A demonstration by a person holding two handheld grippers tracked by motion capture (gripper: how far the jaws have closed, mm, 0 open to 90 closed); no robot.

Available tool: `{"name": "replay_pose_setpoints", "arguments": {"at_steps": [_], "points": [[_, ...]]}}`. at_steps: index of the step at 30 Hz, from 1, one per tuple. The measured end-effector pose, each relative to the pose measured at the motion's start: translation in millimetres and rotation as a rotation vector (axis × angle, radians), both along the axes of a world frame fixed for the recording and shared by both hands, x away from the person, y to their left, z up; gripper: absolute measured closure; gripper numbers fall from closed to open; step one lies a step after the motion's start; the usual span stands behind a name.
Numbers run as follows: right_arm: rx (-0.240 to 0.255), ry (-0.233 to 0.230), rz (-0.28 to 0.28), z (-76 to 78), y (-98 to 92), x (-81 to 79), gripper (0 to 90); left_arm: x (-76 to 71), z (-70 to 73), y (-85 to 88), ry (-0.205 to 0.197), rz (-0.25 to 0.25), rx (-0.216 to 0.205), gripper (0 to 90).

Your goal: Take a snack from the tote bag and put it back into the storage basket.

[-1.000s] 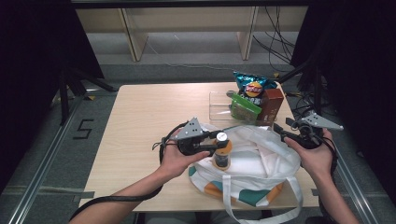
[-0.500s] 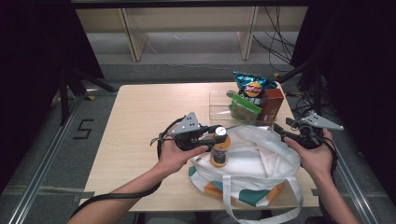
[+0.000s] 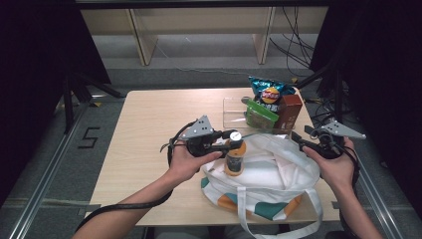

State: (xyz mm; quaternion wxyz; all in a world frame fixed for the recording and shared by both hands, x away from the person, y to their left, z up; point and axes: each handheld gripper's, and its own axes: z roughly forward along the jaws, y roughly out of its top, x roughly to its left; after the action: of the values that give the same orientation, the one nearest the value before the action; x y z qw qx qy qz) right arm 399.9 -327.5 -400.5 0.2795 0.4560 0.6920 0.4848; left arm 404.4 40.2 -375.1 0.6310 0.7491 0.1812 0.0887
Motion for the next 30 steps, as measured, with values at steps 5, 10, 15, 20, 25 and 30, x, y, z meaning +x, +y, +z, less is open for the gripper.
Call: {"name": "replay_pose_setpoints", "arguments": {"at_steps": [5, 10, 15, 20, 25, 30], "points": [[-0.004, -0.002, 0.001, 0.0, 0.1, 0.1, 41.9, 1.9, 2.7, 0.2, -0.006, 0.002, -0.002, 59.0], [-0.01, -0.009, 0.008, 1.2, 0.4, 0.5, 41.9, 4.2, 6.0, 0.2, -0.004, 0.003, -0.014, 58.9], [-0.003, -0.014, 0.006, 1.5, 0.8, 0.2, 41.8, 6.0, 10.3, -1.0, -0.011, 0.008, -0.017, 58.9], [-0.01, -0.005, -0.003, 2.3, 0.0, -0.9, 41.8, 7.9, 16.2, -1.9, -0.021, 0.005, -0.019, 58.9], [-0.008, -0.009, 0.0, 2.5, -0.3, -0.5, 41.8, 10.3, 21.1, -1.4, -0.028, 0.009, -0.022, 59.0], [-0.003, -0.005, 0.002, 1.7, 0.2, -0.3, 41.7, 12.3, 24.4, -0.3, -0.031, 0.017, -0.026, 58.9]]}}
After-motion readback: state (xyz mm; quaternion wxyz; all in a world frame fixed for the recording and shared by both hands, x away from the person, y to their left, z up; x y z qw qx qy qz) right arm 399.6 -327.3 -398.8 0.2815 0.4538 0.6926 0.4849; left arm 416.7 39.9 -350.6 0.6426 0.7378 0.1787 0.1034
